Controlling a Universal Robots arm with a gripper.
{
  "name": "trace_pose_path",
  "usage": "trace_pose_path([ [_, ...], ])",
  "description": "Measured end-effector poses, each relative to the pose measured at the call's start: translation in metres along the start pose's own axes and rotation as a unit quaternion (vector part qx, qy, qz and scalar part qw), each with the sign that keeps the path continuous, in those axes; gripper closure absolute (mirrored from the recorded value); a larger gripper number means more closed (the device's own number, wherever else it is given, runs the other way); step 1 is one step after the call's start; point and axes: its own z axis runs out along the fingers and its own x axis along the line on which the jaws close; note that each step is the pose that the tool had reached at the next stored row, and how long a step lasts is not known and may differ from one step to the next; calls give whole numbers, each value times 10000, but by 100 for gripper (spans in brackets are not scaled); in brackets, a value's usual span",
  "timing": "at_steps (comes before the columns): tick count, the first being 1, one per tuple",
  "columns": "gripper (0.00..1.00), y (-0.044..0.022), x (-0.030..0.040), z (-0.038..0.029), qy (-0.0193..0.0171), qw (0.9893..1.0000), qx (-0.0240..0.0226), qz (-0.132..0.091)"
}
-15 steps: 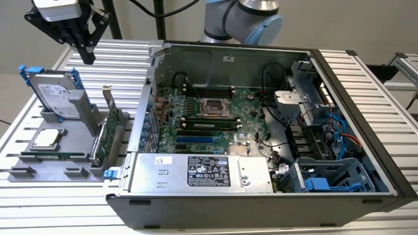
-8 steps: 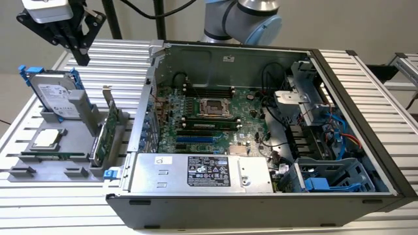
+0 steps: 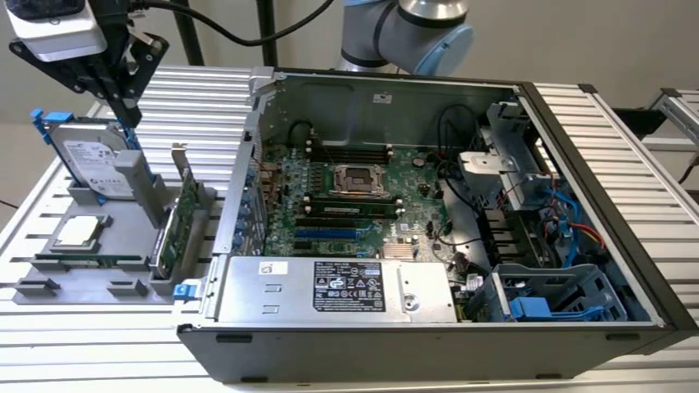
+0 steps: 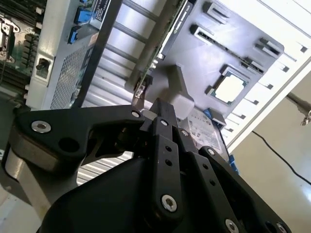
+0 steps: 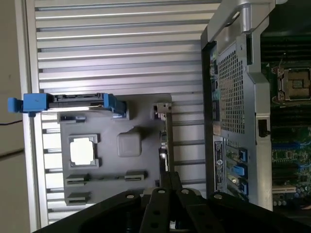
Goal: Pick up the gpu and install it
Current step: 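Pick up the gpu and move the gpu toward the slot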
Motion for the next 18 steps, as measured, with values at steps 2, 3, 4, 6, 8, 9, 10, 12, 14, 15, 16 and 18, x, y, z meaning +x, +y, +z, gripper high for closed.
trace_pose_path([
  [2,100,-67,-5,-1,0,10000,0,-2],
  [3,100,-100,-7,-1,0,10000,0,-3],
  [4,100,-133,-9,-2,0,10000,0,-3],
  [6,100,-191,-13,-3,0,10000,0,-6],
  [8,100,-242,-17,-4,0,10000,0,-11],
  [9,100,-264,-19,-5,0,10000,-1,-15],
  [10,100,-284,-20,-6,0,10000,-1,-20],
  [12,100,-318,-23,-7,1,10000,-1,-30],
  [14,100,-319,-22,-7,1,10000,-5,-31],
  [15,100,-319,-22,-7,2,10000,-9,-30],
  [16,100,-319,-22,-8,2,10000,-11,-30],
  [18,100,-320,-22,-7,2,10000,-18,-31],
])
